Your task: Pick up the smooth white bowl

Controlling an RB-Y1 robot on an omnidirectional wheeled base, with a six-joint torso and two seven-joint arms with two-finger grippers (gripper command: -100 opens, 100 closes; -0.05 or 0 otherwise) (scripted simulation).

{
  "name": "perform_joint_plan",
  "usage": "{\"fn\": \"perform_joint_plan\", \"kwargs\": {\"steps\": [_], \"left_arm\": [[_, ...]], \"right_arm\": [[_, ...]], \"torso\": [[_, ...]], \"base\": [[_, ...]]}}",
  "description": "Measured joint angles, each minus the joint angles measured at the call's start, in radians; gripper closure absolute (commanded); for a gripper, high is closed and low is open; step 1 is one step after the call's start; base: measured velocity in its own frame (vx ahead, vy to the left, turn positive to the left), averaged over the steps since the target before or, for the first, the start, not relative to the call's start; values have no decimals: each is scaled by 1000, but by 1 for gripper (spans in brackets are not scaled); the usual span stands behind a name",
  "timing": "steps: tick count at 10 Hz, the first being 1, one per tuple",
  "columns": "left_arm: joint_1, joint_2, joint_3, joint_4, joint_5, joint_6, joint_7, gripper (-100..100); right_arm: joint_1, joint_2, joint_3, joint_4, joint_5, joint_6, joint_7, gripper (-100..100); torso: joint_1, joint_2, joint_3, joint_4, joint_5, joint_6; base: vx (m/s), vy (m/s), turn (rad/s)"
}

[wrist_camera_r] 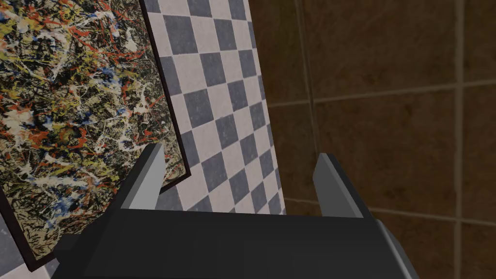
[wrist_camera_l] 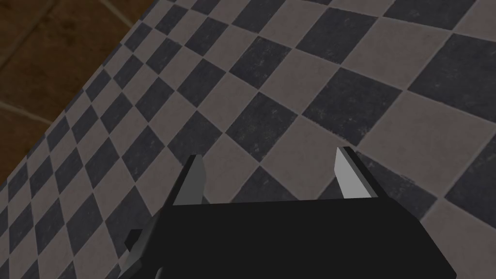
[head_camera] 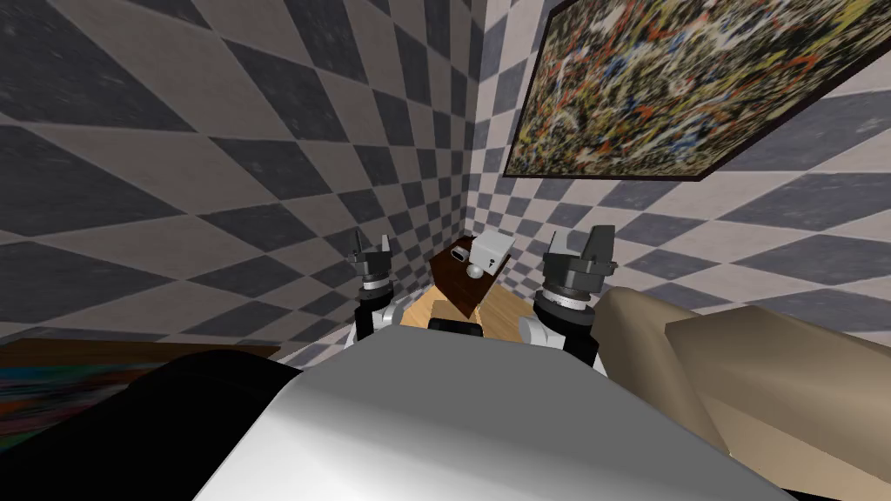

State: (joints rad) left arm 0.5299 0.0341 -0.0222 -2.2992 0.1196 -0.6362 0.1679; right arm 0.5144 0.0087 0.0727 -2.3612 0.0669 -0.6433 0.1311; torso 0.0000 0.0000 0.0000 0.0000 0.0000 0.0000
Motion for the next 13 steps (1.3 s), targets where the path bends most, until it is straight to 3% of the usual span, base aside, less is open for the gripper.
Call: {"fn": "perform_joint_plan", "kwargs": {"steps": [4,6,9,13], "left_arm": [[0,0,0,0,0,0,0,0],[0,0,0,0,0,0,0,0],[0,0,0,0,0,0,0,0],[0,0,0,0,0,0,0,0]], "right_arm": [[-1,-83,-14,37,53,23,46,-100],[7,-119,-12,71,109,41,98,-100],[-14,-177,-37,141,200,109,180,-100],[5,-209,-42,200,304,163,276,-100]], "torso": [[1,6,4,1,0,0],[2,8,5,2,0,0],[2,9,5,2,1,-1],[1,4,3,1,0,1]], "base": [[-88,22,146],[-121,35,212],[-111,44,223],[-64,39,218]]}}
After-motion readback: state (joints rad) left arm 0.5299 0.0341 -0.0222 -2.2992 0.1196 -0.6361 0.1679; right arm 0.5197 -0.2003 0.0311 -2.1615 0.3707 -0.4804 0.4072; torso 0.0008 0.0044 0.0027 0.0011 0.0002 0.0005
